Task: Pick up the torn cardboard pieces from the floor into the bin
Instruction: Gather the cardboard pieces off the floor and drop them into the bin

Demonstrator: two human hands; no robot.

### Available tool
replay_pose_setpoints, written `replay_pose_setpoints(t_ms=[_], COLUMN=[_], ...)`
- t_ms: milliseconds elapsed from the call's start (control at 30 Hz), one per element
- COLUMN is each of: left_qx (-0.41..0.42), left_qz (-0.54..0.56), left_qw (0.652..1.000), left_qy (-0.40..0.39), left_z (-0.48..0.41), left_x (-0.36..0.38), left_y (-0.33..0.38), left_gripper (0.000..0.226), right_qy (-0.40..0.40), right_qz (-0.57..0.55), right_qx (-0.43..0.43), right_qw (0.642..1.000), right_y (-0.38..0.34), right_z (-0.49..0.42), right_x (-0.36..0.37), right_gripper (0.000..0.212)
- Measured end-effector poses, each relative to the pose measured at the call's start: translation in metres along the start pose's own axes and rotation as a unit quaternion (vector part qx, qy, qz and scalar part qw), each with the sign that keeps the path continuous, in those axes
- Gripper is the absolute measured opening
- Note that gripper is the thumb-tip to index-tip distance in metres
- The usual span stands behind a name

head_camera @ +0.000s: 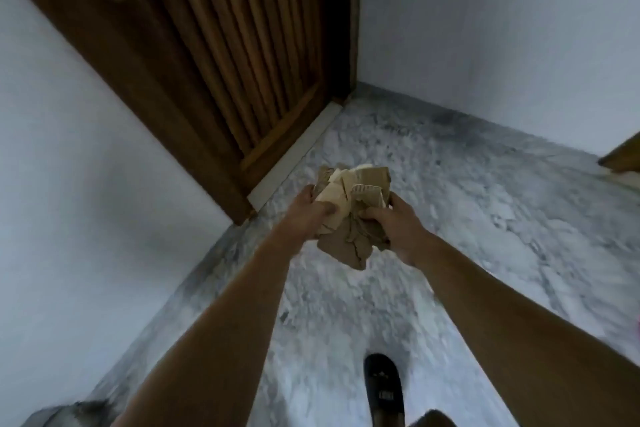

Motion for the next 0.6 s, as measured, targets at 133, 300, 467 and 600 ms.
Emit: replay_pose_setpoints(t_ms=[133,300,467,600], left_qx=[0.022,0.039,0.041,0.036], left_qz=[-0.048,-0.114,-0.16,-0.217], left_qw=[0.995,0.974,0.949,0.909], left_qy=[-0.086,-0.193,-0.269,-0.354], left_z=[0.014,0.017,0.014,0.017], left_x=[0.115,0.277,0.429,0.569], left_y=[0.117,0.202,0.226,0.226], left_gripper=[0.04,0.039,0.042,0.043], right_qy=[0.083,0.148,0.205,0.293], right_qz=[-0.068,-0.117,-0.153,-0.207], right_qx=[-0.029,-0.066,-0.07,-0.043], right_qw=[0.994,0.98,0.964,0.933], right_y=[-0.078,-0.116,-0.102,-0.059], right_z=[0.084,0.165,0.232,0.302], right_x=[-0.106,-0.244,-0.365,-0.468], right_gripper=[0.029,0.022,0.038,0.046])
Point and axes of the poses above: each hand's wrist, its own z-axis away from the middle knuckle, its own x-axis out of the palm, y = z × x, the point moved 10 cm from there along -z, towards the middle knuckle, and after that the axes turned 10 degrees about -y, right-handed, at the moved point
